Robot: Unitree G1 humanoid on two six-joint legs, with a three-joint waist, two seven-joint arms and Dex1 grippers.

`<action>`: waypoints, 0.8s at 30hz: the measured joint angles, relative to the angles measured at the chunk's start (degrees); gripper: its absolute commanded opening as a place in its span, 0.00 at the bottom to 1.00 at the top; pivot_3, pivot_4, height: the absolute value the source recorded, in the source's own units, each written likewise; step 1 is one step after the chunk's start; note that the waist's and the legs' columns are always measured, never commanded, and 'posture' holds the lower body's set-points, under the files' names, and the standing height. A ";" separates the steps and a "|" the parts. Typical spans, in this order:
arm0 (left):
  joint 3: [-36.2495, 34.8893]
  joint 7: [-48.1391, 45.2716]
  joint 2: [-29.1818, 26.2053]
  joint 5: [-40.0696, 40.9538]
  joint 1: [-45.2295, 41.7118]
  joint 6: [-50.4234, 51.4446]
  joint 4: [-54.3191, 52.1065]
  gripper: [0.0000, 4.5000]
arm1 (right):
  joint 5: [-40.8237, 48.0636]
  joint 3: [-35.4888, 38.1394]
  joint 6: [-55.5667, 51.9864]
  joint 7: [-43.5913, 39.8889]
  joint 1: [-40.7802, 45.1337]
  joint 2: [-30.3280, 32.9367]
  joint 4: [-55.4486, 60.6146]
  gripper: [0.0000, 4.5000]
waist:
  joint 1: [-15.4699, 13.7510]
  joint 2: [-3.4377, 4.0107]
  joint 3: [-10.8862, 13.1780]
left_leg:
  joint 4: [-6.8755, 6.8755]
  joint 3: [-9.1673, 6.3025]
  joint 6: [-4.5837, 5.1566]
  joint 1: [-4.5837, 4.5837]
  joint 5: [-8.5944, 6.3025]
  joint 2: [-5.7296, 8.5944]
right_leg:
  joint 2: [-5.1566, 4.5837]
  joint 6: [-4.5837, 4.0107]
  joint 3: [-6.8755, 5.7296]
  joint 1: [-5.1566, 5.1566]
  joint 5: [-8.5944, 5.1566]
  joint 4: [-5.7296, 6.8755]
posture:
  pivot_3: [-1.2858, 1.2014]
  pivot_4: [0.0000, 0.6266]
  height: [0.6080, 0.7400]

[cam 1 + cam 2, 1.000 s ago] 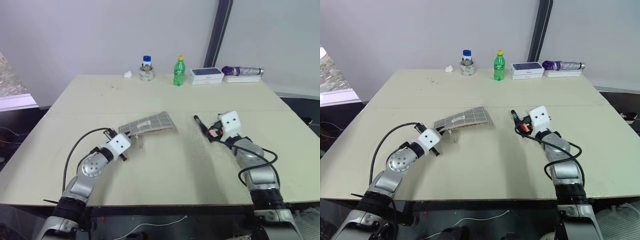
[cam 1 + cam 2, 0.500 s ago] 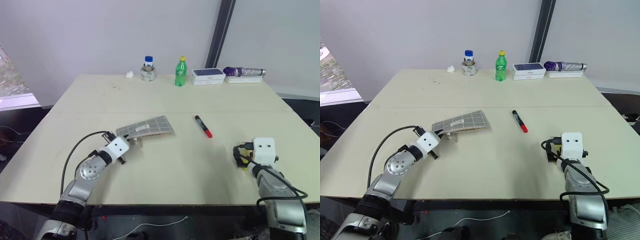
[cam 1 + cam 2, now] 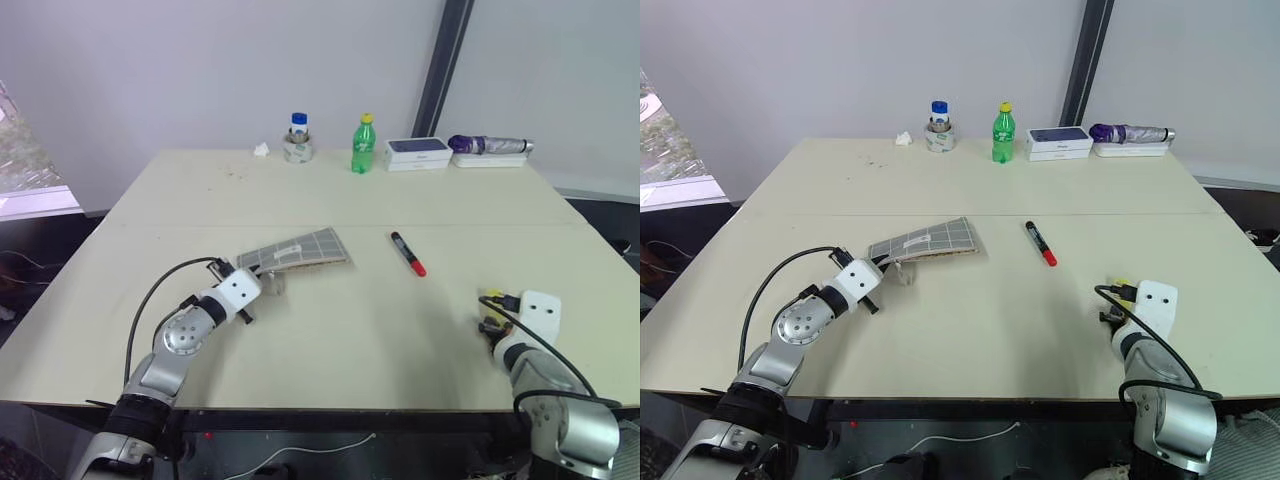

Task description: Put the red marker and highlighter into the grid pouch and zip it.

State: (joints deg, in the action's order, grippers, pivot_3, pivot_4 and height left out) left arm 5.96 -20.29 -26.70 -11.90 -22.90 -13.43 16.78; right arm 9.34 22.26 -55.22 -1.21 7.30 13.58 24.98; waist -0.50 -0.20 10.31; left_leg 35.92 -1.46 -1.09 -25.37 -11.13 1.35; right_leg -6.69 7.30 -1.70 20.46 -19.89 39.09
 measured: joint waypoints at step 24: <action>0.40 -5.71 0.72 0.11 -2.94 4.03 -3.03 0.00 | -8.22 -34.32 43.15 -33.23 12.05 12.22 -17.12 0.20 | 1.14 -0.05 0.06 | 0.03 -0.07 -0.02 -0.01 0.01 -0.03 | 0.04 0.01 -0.08 -0.05 -0.01 -0.03 | 0.52 0.24 1.00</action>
State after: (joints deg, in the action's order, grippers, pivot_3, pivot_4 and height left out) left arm 6.36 -26.01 -25.98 -11.80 -25.84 -9.40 13.75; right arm 1.12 -12.06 -12.07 -34.44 19.35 25.80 7.86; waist 0.65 -0.25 10.37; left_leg 35.95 -1.52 -1.11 -25.37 -11.12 1.32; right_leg -6.66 7.31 -1.78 20.42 -19.90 39.06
